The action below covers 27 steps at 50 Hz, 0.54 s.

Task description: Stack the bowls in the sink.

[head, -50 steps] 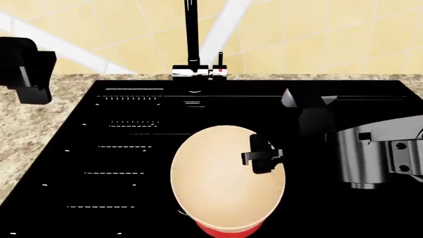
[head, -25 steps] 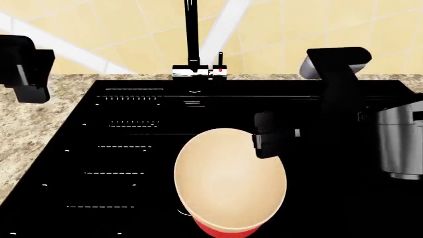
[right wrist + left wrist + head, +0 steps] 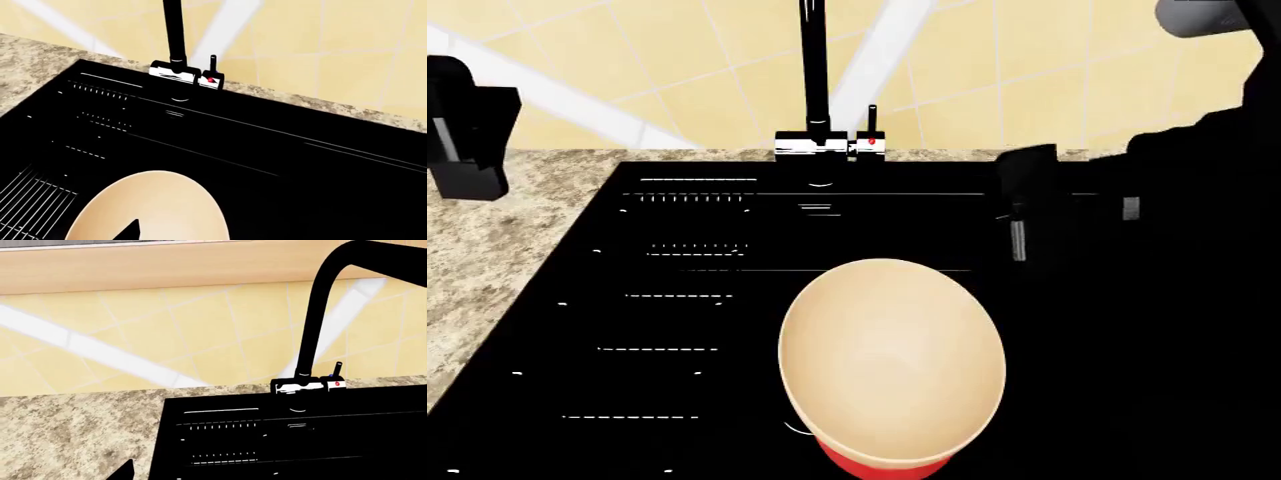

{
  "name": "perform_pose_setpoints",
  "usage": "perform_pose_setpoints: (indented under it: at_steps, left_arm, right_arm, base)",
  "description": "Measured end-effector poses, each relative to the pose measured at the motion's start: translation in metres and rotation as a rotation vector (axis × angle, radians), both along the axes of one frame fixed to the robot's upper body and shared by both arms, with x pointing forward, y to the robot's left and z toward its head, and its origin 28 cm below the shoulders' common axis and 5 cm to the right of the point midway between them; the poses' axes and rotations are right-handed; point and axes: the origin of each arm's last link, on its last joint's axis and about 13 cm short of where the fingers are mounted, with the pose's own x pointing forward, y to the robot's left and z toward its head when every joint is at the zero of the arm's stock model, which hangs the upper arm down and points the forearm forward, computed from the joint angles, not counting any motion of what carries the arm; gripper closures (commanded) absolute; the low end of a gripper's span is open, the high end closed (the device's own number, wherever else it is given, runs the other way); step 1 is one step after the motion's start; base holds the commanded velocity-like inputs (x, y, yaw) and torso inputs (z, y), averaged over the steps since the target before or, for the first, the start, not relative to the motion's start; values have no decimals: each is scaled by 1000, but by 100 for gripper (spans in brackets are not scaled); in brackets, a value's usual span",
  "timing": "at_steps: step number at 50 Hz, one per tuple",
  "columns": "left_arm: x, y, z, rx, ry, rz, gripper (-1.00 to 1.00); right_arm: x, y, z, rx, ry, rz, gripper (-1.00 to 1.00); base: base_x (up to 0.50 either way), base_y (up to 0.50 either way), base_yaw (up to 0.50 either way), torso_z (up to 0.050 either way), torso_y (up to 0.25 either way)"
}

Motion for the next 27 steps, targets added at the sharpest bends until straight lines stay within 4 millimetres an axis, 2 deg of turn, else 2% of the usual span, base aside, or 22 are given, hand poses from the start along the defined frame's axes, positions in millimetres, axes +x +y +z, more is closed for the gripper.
perform_pose_setpoints:
  at_steps: [27]
  left_arm:
    - [-11,-1,10,0,-50,-7,-100]
  right_arm:
    - [-59,-16,21,78,-257,-2,-100]
  base:
    - [0,0,0,0,0]
